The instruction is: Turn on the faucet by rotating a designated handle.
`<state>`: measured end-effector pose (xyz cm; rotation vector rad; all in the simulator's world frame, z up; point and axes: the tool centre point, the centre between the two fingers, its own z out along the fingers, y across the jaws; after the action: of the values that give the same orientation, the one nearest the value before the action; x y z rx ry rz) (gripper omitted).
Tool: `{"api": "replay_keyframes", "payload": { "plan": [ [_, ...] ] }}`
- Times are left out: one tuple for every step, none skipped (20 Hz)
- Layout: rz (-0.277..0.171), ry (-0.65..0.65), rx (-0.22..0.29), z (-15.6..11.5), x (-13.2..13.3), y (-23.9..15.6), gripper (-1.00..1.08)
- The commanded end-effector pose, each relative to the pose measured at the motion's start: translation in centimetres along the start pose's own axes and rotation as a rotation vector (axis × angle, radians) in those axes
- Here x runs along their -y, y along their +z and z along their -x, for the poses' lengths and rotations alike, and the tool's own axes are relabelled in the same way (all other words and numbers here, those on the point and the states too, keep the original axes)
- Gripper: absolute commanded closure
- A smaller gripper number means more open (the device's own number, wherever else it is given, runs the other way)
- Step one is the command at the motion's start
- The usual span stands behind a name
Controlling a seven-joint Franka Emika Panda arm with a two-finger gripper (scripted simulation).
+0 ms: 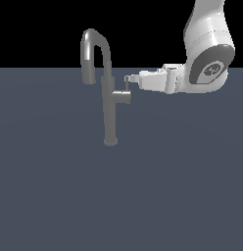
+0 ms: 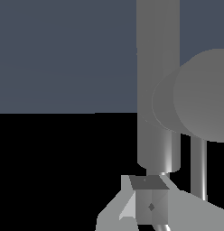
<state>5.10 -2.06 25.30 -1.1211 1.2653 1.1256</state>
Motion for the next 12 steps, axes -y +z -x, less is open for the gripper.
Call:
{"api": "replay_keyframes", "payload": {
  "plan": [
    [0.0, 0.0, 0.0, 0.3, -0.7, 0.0, 1.08],
    [0.0, 0.0, 0.0, 0.4, -0.9, 0.0, 1.08],
    [0.0, 0.0, 0.0, 0.5, -1.2, 0.0, 1.08],
    [0.0, 0.0, 0.0, 0.7, -1.5, 0.0, 1.08],
    [0.0, 0.0, 0.001, 0.8, -1.8, 0.0, 1.08],
    [0.0, 0.0, 0.001, 0.8, -1.8, 0.0, 1.08],
    [-0.003, 0.001, -0.001, 0.5, -1.4, 0.0, 1.08],
    [-0.003, 0.001, -0.001, 0.5, -1.7, 0.0, 1.08],
    [-0.003, 0.0, -0.001, 0.5, -2.0, 0.0, 1.08],
    [-0.003, 0.0, -0.001, 0.5, -2.4, 0.0, 1.08],
    [-0.002, 0.0, -0.001, 0.5, -2.7, 0.0, 1.08],
    [-0.002, 0.0, -0.001, 0.5, -3.0, 0.0, 1.08]
  ]
}}
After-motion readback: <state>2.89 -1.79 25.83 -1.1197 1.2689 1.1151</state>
